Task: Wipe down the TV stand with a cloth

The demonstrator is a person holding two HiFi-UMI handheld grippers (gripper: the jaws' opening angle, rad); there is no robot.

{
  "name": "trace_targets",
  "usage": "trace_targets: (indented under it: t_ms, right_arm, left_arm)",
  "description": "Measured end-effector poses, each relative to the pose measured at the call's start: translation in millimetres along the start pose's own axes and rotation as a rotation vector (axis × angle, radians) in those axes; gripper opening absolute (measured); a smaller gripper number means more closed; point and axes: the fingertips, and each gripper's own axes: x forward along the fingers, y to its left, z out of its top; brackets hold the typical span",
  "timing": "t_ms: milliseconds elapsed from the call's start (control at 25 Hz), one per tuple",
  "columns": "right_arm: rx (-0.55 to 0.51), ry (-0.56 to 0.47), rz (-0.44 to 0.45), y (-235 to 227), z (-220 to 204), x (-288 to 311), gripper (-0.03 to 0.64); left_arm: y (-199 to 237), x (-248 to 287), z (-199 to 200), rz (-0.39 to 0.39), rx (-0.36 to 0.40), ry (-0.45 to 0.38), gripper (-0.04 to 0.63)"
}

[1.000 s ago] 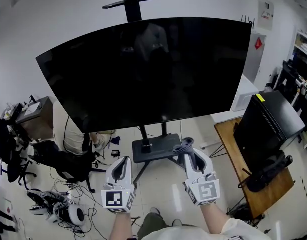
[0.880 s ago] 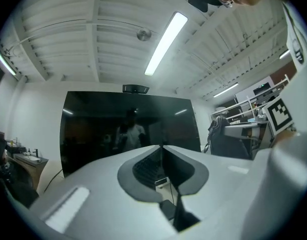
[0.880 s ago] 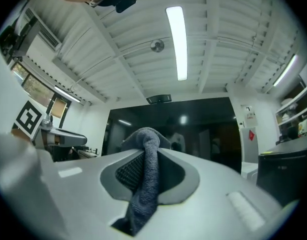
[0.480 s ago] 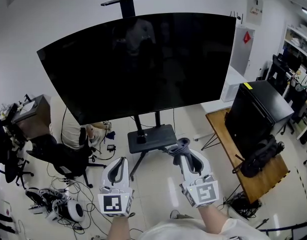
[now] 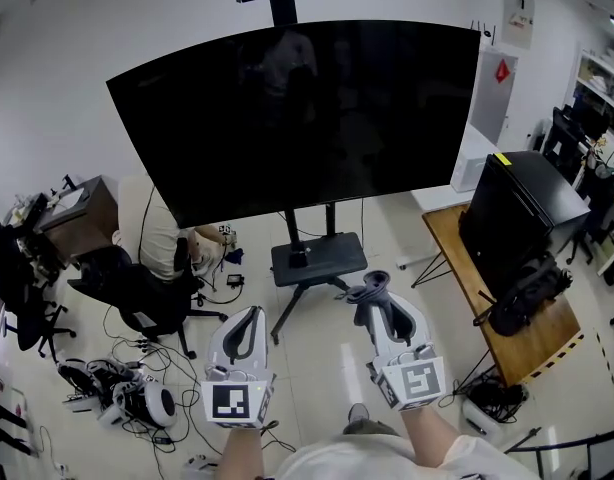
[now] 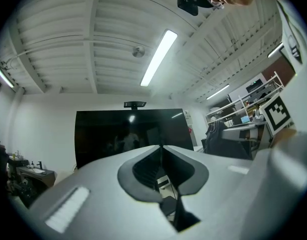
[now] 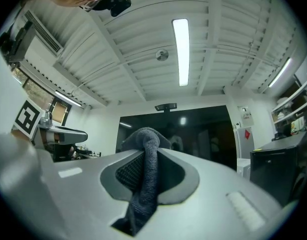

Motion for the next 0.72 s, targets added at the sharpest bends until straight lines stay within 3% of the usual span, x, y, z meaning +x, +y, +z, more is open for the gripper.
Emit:
trace_targets:
  t_ms: [120, 400, 560, 640, 720]
  right_arm:
    - [0.010, 0.098, 0.003, 14, -3, -13, 0.054]
    - [-0.007, 0.130, -0.012, 29, 14, -30, 0.054]
    - [-0.018, 0.098, -0.023, 29, 17, -36, 0.054]
    - [-0.016, 0.157, -0.028, 32, 10, -43, 0.054]
    - [-0.016, 0.208, -0.033, 34, 6, -50, 0.054]
  left_arm:
    - [-6, -14, 2, -0.018, -0.004, 0.021, 0.084]
    - [-9, -30, 16, -0.038, -0.019, 0.012, 0.084]
    - [-21, -44, -4, -0.048, -0.002, 0.231, 0.085]
    - [-26, -46, -2, -0.060, -0.013, 0.203, 0.086]
    - [-25, -44, 7, -0.064, -0.014, 0.089, 0.086]
